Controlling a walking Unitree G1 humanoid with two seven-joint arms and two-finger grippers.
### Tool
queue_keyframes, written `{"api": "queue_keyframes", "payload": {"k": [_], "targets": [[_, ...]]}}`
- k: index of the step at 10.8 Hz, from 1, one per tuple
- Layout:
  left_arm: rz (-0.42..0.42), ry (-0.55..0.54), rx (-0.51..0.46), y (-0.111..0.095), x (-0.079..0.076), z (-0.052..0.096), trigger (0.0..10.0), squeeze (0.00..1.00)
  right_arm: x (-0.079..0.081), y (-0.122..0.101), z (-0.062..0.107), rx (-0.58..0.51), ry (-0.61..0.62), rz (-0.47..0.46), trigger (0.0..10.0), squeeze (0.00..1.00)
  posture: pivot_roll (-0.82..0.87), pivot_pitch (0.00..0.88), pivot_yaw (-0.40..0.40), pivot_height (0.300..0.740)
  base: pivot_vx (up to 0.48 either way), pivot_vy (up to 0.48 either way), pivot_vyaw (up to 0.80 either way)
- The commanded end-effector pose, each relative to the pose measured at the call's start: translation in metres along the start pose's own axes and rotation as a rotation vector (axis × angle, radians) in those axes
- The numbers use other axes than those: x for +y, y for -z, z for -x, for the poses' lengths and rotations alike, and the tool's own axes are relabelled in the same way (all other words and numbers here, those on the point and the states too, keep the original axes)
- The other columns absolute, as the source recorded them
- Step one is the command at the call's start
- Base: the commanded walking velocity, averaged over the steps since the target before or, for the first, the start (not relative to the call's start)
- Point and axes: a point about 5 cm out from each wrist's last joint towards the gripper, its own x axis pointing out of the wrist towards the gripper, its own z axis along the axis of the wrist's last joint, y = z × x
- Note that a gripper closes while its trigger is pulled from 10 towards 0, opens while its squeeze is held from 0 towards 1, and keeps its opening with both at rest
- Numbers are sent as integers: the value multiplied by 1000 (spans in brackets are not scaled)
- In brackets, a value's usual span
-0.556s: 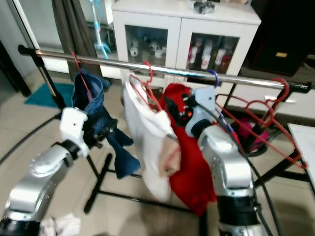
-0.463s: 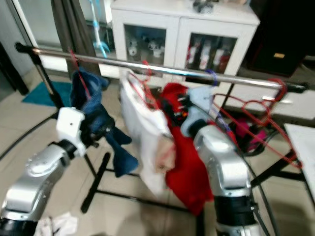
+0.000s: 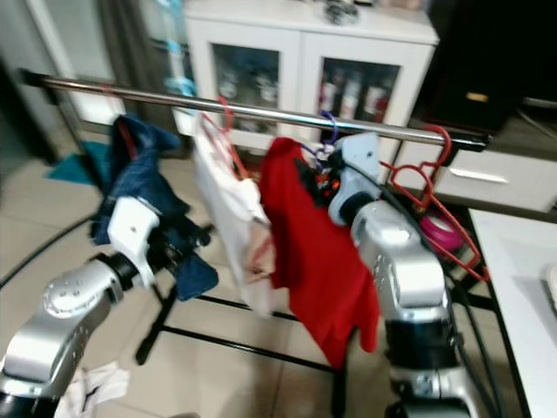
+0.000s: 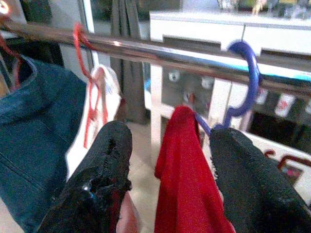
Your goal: Hang hanger
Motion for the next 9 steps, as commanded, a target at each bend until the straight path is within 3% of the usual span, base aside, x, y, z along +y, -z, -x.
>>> {"api": "queue_keyframes", "payload": {"k": [1, 3, 4, 5, 6, 9], "targets": [[-9, 49, 18, -1, -2, 2, 10000, 0, -7, -1, -3, 34, 11, -6, 10000, 1000, 1, 0, -3, 740, 0, 0, 0], [-15, 117, 38, -3, -3, 4, 10000, 0, -32, -5, -19, 100, 134, 36, 10000, 1000, 0, 0, -3, 740, 0, 0, 0], [-15, 127, 39, -4, -3, 4, 10000, 0, -37, -7, -23, 105, 158, 24, 10000, 1000, -1, 0, -2, 740, 0, 0, 0], [-5, 148, 41, -5, -4, 6, 10000, 0, -46, -8, -29, 142, 177, 17, 10000, 149, -3, 0, -2, 740, 0, 0, 0], [-4, 160, 44, -5, -5, 6, 10000, 0, -53, -9, -32, 160, 191, 25, 10000, 0, -3, 0, -2, 740, 0, 0, 0], [9, 184, 41, -7, -5, 7, 10000, 0, -56, -7, -46, 179, 95, -8, 10000, 0, -2, 0, -5, 740, 0, 0, 0]]}}
